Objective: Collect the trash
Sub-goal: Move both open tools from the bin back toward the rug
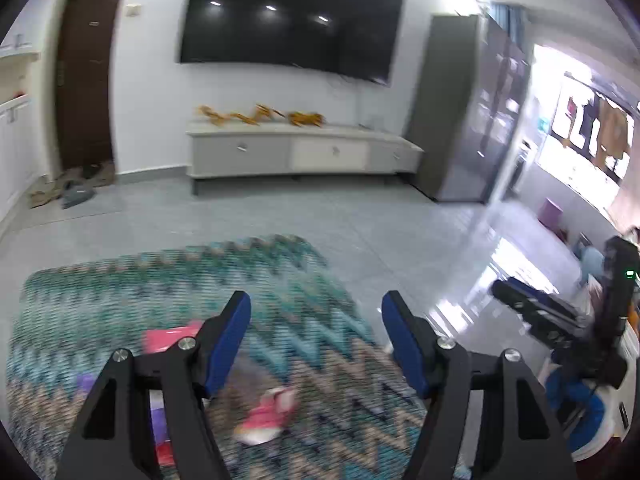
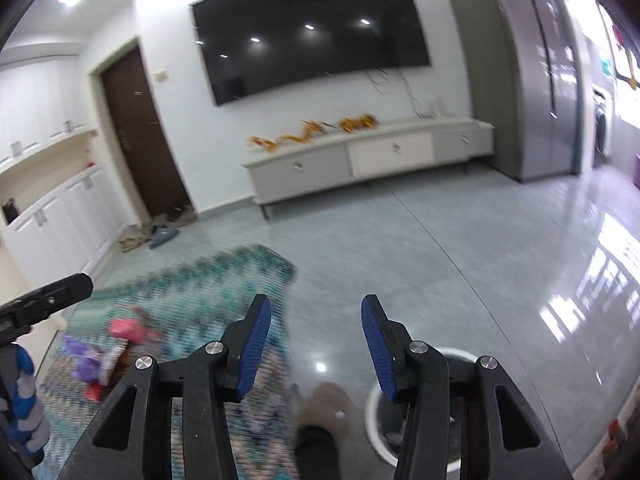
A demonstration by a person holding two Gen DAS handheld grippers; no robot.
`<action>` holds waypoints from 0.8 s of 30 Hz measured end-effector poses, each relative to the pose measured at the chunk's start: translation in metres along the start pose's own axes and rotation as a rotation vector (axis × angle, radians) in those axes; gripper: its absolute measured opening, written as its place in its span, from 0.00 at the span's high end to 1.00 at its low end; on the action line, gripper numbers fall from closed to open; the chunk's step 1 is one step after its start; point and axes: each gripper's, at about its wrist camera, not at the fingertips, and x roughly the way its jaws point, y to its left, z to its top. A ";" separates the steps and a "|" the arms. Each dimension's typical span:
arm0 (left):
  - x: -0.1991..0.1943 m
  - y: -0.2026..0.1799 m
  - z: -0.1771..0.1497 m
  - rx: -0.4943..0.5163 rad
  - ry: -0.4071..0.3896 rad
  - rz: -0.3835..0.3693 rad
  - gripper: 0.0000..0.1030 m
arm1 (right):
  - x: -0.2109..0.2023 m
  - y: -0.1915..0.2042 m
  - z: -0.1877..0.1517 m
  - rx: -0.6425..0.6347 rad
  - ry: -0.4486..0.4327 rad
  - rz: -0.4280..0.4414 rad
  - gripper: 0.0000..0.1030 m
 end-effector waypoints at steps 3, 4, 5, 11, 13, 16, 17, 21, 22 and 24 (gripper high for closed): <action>-0.034 0.035 -0.004 -0.039 -0.041 0.077 0.32 | -0.015 0.030 0.010 -0.049 -0.031 0.042 0.51; -0.045 0.044 -0.007 -0.053 -0.053 0.098 0.29 | -0.020 0.041 0.012 -0.064 -0.040 0.058 0.51; -0.059 0.058 -0.010 -0.073 -0.069 0.126 0.29 | -0.024 0.050 0.014 -0.075 -0.045 0.070 0.49; -0.110 0.114 -0.037 -0.162 -0.094 0.236 0.28 | -0.041 0.097 0.014 -0.135 -0.056 0.147 0.47; -0.123 0.129 -0.047 -0.187 -0.094 0.257 0.28 | -0.042 0.111 0.011 -0.153 -0.050 0.173 0.46; -0.136 0.146 -0.062 -0.209 -0.093 0.285 0.28 | -0.041 0.124 0.005 -0.175 -0.038 0.195 0.44; -0.137 0.152 -0.067 -0.221 -0.087 0.288 0.28 | -0.040 0.130 0.002 -0.182 -0.030 0.204 0.43; -0.119 0.166 -0.083 -0.257 -0.038 0.262 0.28 | -0.021 0.145 -0.010 -0.196 0.019 0.224 0.39; -0.110 0.168 -0.086 -0.268 -0.019 0.246 0.28 | -0.014 0.147 -0.014 -0.197 0.038 0.229 0.39; -0.093 0.170 -0.091 -0.284 0.016 0.211 0.28 | 0.007 0.151 -0.025 -0.194 0.095 0.233 0.39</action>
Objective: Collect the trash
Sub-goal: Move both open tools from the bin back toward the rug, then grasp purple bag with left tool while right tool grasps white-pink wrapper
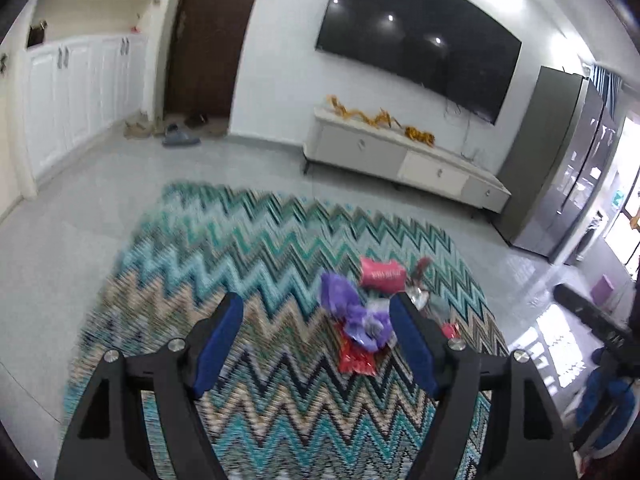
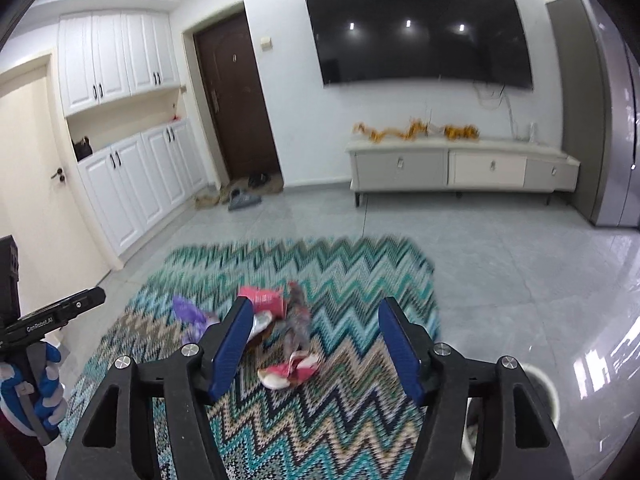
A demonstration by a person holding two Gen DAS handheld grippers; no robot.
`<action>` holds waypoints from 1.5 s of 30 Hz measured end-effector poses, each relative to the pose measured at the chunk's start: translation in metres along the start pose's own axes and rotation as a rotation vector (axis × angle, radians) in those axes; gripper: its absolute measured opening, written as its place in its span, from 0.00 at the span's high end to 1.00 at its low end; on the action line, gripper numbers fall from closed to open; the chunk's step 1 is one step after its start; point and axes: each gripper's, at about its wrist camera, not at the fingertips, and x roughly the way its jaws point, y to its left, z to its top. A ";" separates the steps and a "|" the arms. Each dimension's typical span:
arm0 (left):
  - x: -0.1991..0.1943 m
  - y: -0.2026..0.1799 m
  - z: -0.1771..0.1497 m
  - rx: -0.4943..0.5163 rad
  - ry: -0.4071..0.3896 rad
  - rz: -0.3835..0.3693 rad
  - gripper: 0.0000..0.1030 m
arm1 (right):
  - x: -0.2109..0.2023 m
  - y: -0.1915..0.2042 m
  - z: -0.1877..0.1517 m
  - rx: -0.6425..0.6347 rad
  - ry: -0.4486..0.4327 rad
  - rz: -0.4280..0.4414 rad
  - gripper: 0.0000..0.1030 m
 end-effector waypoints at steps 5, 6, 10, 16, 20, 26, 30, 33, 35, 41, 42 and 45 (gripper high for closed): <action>0.052 -0.006 -0.008 -0.002 0.092 -0.019 0.27 | 0.050 0.001 -0.024 0.028 0.125 0.029 0.39; 0.061 -0.006 -0.008 -0.012 0.105 -0.020 0.27 | 0.060 0.001 -0.029 0.038 0.150 0.038 0.39; 0.088 -0.003 -0.006 -0.047 0.134 -0.017 0.27 | 0.088 -0.001 -0.044 0.058 0.212 0.066 0.39; 0.111 0.005 -0.003 -0.089 0.159 -0.024 0.28 | 0.115 -0.004 -0.053 0.105 0.272 0.096 0.39; 0.122 0.010 -0.002 -0.115 0.181 -0.046 0.48 | 0.127 -0.002 -0.057 0.122 0.291 0.128 0.41; 0.122 0.007 -0.004 -0.111 0.194 -0.067 0.78 | 0.133 0.004 -0.063 0.120 0.304 0.152 0.71; 0.111 0.005 -0.004 -0.107 0.171 -0.074 0.87 | 0.123 0.008 -0.064 0.098 0.285 0.168 0.74; 0.098 0.004 -0.003 -0.113 0.144 -0.078 0.88 | 0.110 0.015 -0.067 0.080 0.263 0.181 0.75; 0.089 0.003 -0.001 -0.114 0.122 -0.079 0.89 | 0.100 0.016 -0.065 0.069 0.244 0.187 0.75; 0.058 -0.003 0.004 -0.109 0.071 -0.093 0.89 | 0.073 0.019 -0.061 0.038 0.195 0.199 0.76; 0.054 -0.004 0.004 -0.111 0.067 -0.101 0.89 | 0.069 0.019 -0.061 0.036 0.188 0.201 0.76; 0.044 -0.011 0.007 -0.109 0.055 -0.117 0.89 | 0.058 0.016 -0.057 0.037 0.165 0.209 0.76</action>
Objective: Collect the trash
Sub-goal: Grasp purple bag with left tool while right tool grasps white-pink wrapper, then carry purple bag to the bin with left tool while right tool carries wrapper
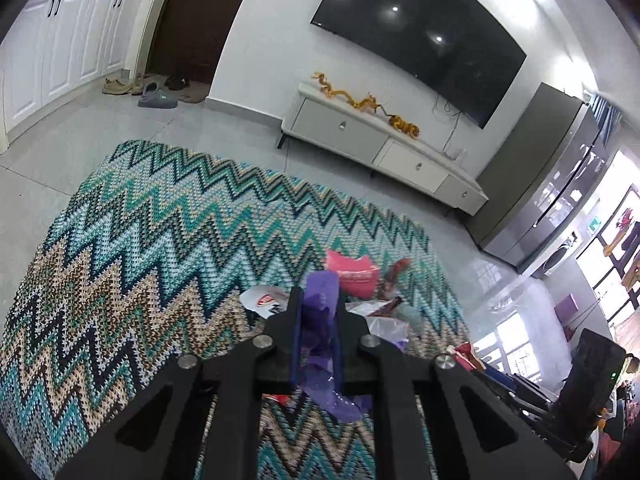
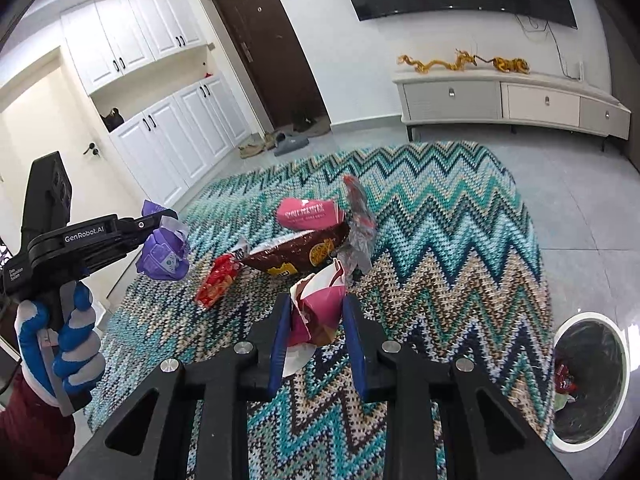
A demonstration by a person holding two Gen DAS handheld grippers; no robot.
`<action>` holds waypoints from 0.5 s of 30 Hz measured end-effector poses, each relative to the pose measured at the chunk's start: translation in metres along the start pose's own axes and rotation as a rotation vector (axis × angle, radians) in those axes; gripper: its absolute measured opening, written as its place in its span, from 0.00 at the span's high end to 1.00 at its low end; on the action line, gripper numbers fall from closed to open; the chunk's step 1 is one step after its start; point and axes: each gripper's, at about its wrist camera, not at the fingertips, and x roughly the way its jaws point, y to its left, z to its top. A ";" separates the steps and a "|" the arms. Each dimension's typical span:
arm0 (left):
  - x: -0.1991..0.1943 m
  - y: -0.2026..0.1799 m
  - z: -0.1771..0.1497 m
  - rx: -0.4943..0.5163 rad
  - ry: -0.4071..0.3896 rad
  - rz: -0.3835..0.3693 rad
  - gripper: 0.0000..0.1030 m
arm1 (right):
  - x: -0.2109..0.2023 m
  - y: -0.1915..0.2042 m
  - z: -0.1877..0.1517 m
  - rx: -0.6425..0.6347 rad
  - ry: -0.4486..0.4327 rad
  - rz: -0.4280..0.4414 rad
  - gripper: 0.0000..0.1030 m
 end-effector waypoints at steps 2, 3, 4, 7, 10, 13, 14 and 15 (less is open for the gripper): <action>-0.004 -0.011 0.002 0.016 -0.004 -0.012 0.89 | -0.007 -0.002 0.002 -0.002 -0.016 -0.001 0.76; -0.005 -0.016 0.002 0.025 -0.005 -0.017 0.89 | -0.012 -0.003 0.002 -0.002 -0.028 -0.003 0.76; -0.005 -0.023 0.003 0.038 -0.004 -0.024 0.89 | -0.018 -0.006 0.002 0.002 -0.041 -0.006 0.76; 0.001 -0.053 0.004 0.086 0.010 -0.055 0.89 | -0.034 -0.019 0.005 0.013 -0.073 -0.025 0.76; 0.016 -0.085 0.004 0.137 0.040 -0.089 0.89 | -0.051 -0.039 0.006 0.028 -0.104 -0.072 0.76; 0.038 -0.126 0.000 0.198 0.081 -0.126 0.89 | -0.070 -0.071 0.005 0.068 -0.133 -0.143 0.76; 0.047 -0.142 -0.002 0.218 0.097 -0.138 0.89 | -0.077 -0.083 0.004 0.085 -0.140 -0.172 0.76; 0.057 -0.157 -0.004 0.239 0.115 -0.150 0.89 | -0.083 -0.095 0.003 0.100 -0.144 -0.195 0.76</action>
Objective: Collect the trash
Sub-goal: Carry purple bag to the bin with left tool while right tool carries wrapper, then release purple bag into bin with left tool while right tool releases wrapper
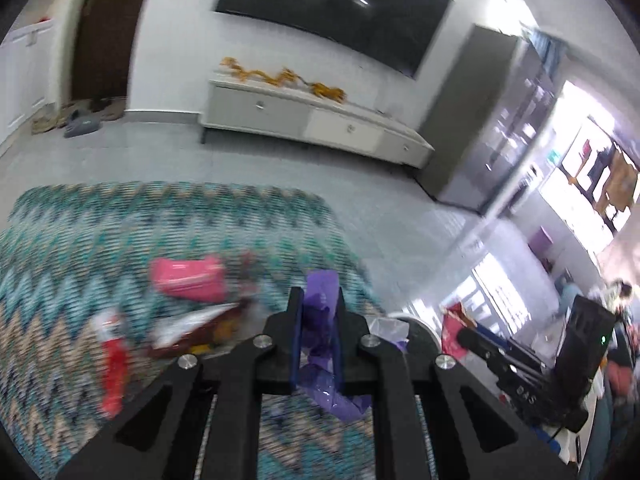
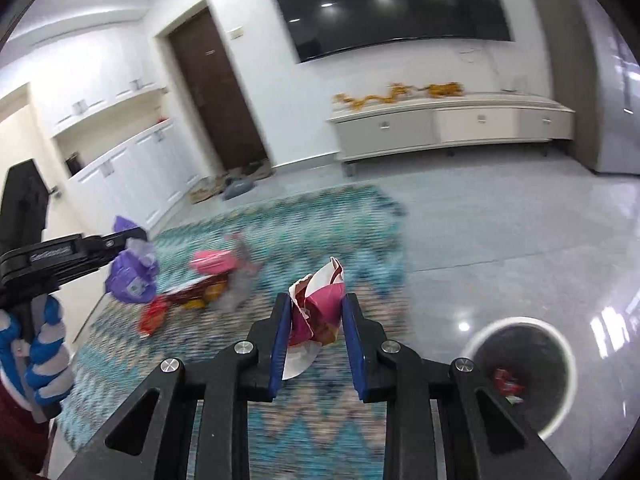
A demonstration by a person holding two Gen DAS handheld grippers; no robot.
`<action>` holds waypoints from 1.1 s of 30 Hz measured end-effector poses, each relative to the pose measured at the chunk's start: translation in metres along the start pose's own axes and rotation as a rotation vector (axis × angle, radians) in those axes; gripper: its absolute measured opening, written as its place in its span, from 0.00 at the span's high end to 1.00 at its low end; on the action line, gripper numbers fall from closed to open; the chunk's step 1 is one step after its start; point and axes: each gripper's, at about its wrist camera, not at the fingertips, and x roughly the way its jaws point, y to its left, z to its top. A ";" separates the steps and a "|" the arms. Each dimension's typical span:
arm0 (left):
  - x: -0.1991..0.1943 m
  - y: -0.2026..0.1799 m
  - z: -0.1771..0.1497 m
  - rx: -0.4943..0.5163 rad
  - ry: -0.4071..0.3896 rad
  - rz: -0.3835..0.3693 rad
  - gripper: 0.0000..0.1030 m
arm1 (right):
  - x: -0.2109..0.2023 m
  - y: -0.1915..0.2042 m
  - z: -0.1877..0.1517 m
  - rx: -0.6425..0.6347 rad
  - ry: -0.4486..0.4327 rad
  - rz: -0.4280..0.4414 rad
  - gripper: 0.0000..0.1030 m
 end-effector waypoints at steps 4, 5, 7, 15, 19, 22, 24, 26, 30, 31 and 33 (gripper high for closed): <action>0.049 -0.052 0.004 0.058 0.075 -0.060 0.89 | -0.010 -0.053 0.001 0.062 -0.010 -0.105 0.76; 0.062 -0.065 0.004 0.070 0.095 -0.077 0.89 | -0.011 -0.070 0.001 0.089 -0.007 -0.135 0.76; 0.088 -0.094 0.003 0.096 0.130 -0.104 0.89 | -0.011 -0.097 -0.002 0.127 0.004 -0.179 0.76; 0.162 -0.176 -0.005 0.155 0.219 -0.167 0.87 | -0.006 -0.179 -0.017 0.237 0.045 -0.321 0.76; 0.191 -0.197 -0.009 0.148 0.264 -0.193 0.52 | -0.005 -0.209 -0.024 0.276 0.060 -0.366 0.76; 0.203 -0.205 -0.011 0.139 0.266 -0.206 0.39 | -0.003 -0.228 -0.029 0.297 0.082 -0.401 0.74; 0.204 -0.207 -0.011 0.148 0.278 -0.216 0.39 | -0.002 -0.236 -0.033 0.301 0.091 -0.425 0.64; 0.199 -0.207 -0.010 0.162 0.262 -0.212 0.39 | -0.003 -0.241 -0.036 0.313 0.090 -0.432 0.64; 0.182 -0.196 -0.008 0.167 0.214 -0.174 0.39 | -0.010 -0.243 -0.038 0.339 0.070 -0.431 0.61; 0.177 -0.192 -0.006 0.166 0.195 -0.160 0.39 | -0.014 -0.242 -0.037 0.346 0.059 -0.429 0.60; 0.162 -0.181 -0.004 0.165 0.144 -0.125 0.39 | -0.022 -0.238 -0.034 0.353 0.034 -0.423 0.56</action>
